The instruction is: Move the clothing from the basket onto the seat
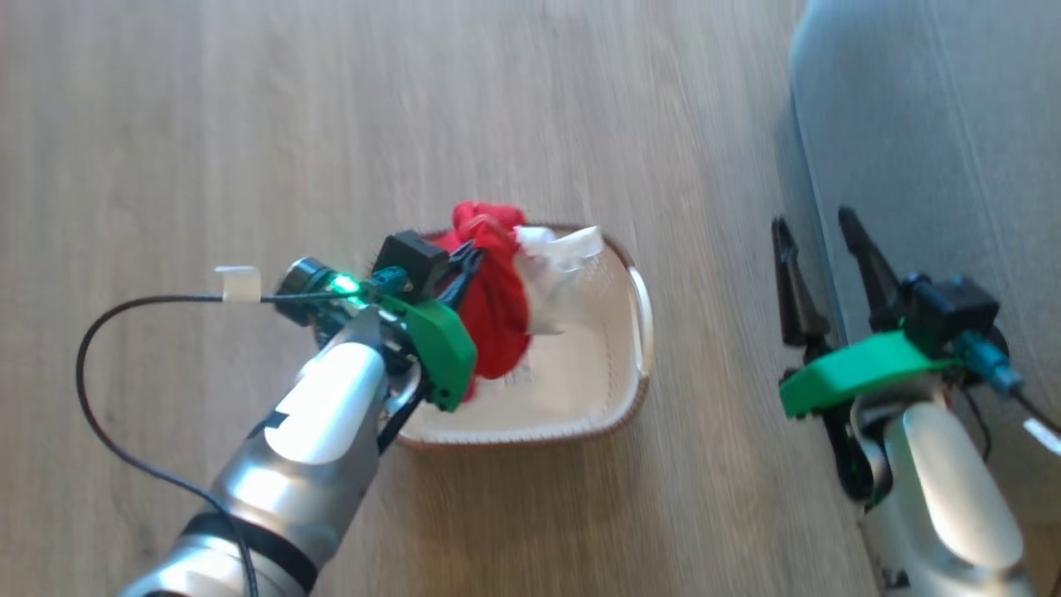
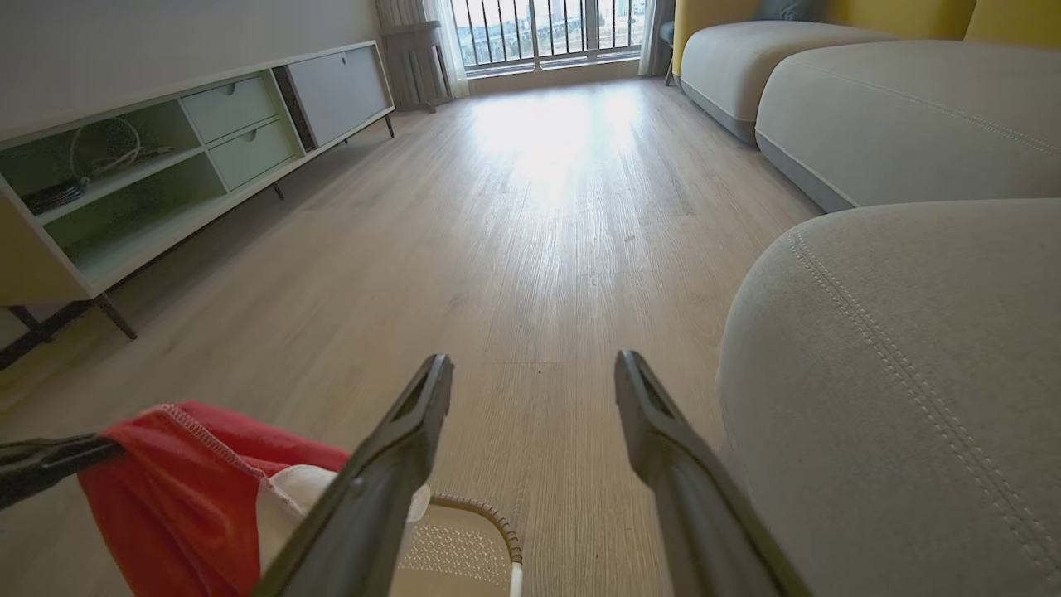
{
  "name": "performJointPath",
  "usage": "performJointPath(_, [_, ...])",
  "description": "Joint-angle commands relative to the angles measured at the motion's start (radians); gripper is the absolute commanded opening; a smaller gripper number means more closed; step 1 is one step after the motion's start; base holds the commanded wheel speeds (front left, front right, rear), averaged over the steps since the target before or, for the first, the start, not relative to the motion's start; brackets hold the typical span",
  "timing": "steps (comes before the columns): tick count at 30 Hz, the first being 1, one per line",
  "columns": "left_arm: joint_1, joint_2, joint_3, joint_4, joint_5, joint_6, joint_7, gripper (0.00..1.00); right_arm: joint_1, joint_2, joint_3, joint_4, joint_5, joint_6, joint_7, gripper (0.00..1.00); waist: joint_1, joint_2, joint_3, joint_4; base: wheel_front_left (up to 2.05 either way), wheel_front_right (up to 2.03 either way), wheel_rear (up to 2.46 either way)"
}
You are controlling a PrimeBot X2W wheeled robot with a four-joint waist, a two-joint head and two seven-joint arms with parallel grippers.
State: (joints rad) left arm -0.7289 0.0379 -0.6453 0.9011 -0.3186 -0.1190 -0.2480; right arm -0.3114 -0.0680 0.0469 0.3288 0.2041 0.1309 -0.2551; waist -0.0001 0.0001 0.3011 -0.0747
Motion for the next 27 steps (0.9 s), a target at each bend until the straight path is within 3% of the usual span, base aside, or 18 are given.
performJointPath(1, [-0.018,0.013,0.024,-0.037,-0.005,0.005,-0.013,0.00,0.005,-0.007,0.023,-0.025,0.003,0.000,-0.007,1.00,0.0001,-0.0001,-0.070,0.045,0.00,0.00,0.00])
performJointPath(13, [0.007,0.012,0.009,-0.275,-0.112,0.035,-0.014,0.00,0.107,-0.010,0.033,0.014,0.018,0.000,-0.007,1.00,0.0001,-0.0001,-0.235,0.097,0.00,0.00,0.00])
performJointPath(27, [-0.005,0.014,-0.036,-0.481,-0.149,0.081,0.030,0.00,0.171,-0.004,0.044,0.010,0.020,0.000,-0.007,1.00,0.0001,-0.0001,-0.303,0.109,0.00,0.00,0.00])
